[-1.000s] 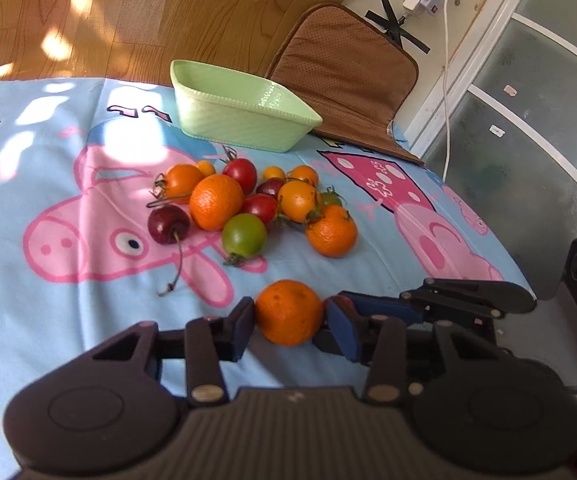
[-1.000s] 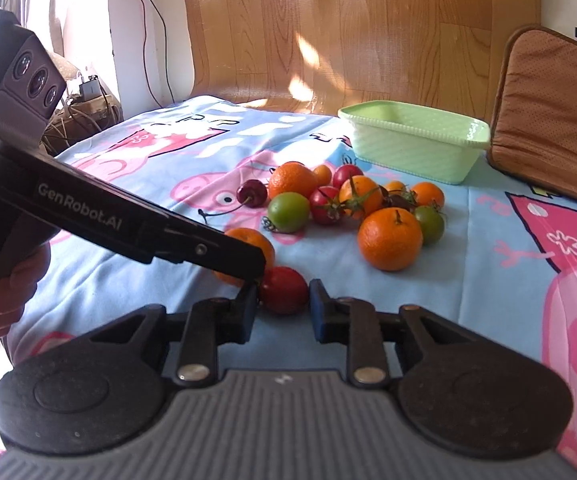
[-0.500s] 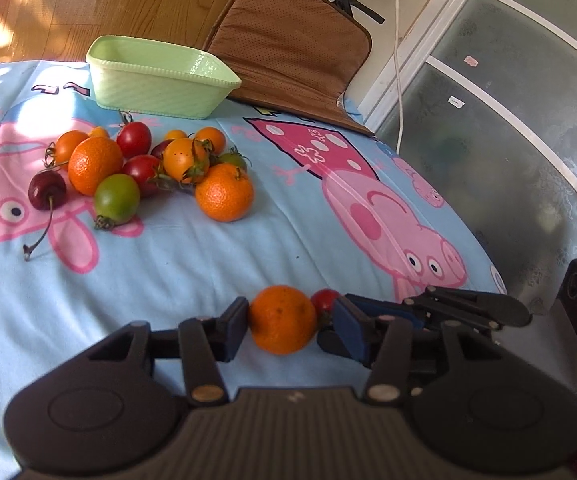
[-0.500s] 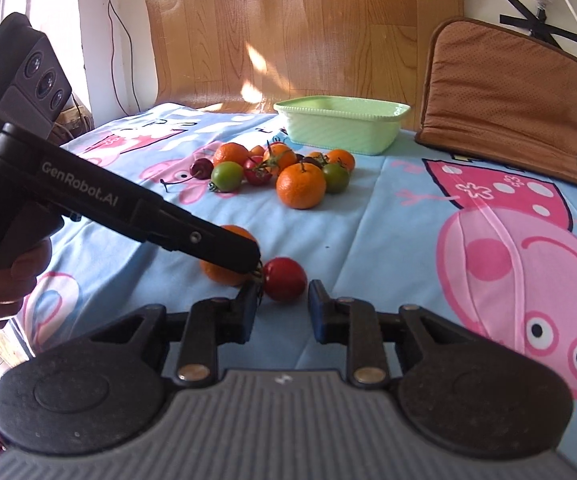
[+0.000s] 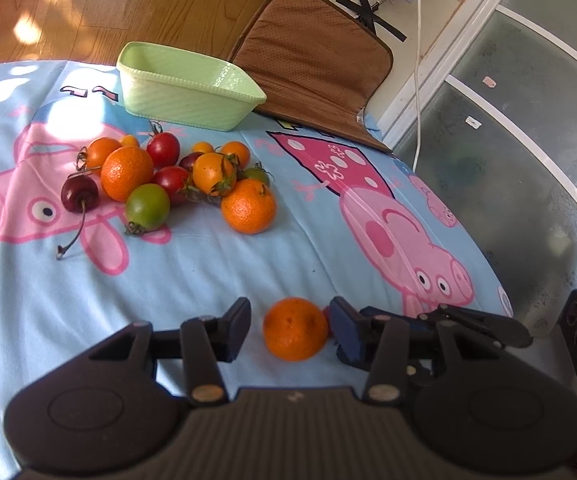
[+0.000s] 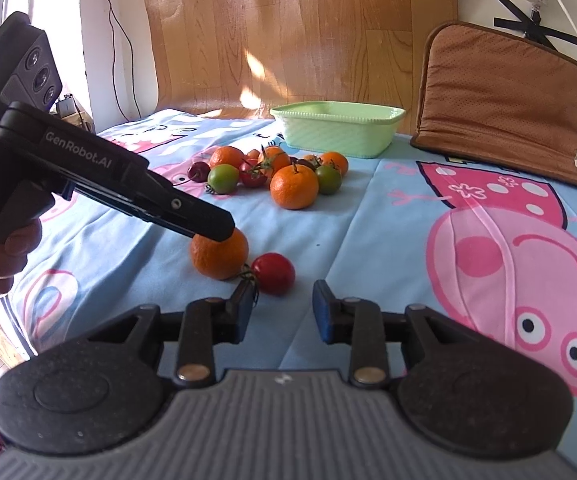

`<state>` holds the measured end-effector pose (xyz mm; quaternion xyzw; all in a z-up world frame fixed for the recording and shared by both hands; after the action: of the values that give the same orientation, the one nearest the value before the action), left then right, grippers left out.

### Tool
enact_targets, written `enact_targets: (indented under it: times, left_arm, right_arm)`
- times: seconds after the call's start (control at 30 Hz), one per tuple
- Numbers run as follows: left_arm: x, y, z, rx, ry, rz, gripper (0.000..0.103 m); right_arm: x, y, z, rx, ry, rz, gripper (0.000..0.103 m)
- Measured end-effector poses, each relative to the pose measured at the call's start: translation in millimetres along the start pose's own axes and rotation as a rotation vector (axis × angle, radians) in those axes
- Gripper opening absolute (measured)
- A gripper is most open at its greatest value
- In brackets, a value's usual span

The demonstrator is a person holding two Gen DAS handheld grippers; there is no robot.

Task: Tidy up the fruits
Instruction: 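Grasp a mandarin orange with the left gripper while the right gripper grasps a red cherry tomato, then carry both fruits over the green basket and open both grippers to drop them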

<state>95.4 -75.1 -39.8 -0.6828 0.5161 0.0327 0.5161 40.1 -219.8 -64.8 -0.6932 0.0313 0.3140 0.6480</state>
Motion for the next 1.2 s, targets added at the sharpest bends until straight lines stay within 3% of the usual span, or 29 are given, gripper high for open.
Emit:
enact_targets:
  times: [0.13,0.2,0.53,0.6,0.63,0.77,0.93,1.1,1.2]
  left_arm:
    - [5,2,-10,0.039,-0.008,0.003,0.048]
    - [9,3,-7,0.030,-0.026,0.006,0.037]
    - [-7,0,12,-0.040,-0.025,-0.031,0.036]
    - [-9,-1,14,-0.039,-0.028,-0.030,0.036]
    - [-10,-1,14,-0.041,-0.027,-0.029,0.036]
    - [-13,-10,16,-0.043,-0.017,-0.035,0.036]
    - [-20,-48,11,0.023,-0.036,-0.076,0.036]
    - [-14,-118,9,0.117,-0.092,-0.139,0.036]
    - [9,-161,22,0.111,-0.124,-0.149,0.036]
  right_arm:
    - [-1,-1,3,-0.022,-0.004,-0.007,0.044]
    - [1,-2,5,-0.038,-0.003,-0.007,0.044]
    - [14,-4,12,-0.106,-0.054,0.027,0.043]
    - [16,-4,12,-0.102,-0.063,0.027,0.038]
    - [17,-5,12,-0.100,-0.064,0.025,0.030]
    - [18,-7,8,-0.091,-0.053,0.022,0.028]
    - [21,-35,-13,-0.016,-0.051,-0.027,0.028]
    - [44,-102,-51,0.014,-0.020,-0.132,0.028]
    - [76,-137,-71,0.049,-0.031,-0.144,0.028]
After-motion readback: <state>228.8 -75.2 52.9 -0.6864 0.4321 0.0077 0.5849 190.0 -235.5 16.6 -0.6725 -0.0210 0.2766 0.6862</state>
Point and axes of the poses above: each gripper's, at about its wrist camera, not at the fingertips, and x roughly the way its jaws point, z to its left, y to its underside, the point moved 7 cm from there along x, roughly the way its jaws point, and after that the axes turned 2 degrees about -z, right-handed, at the moved point
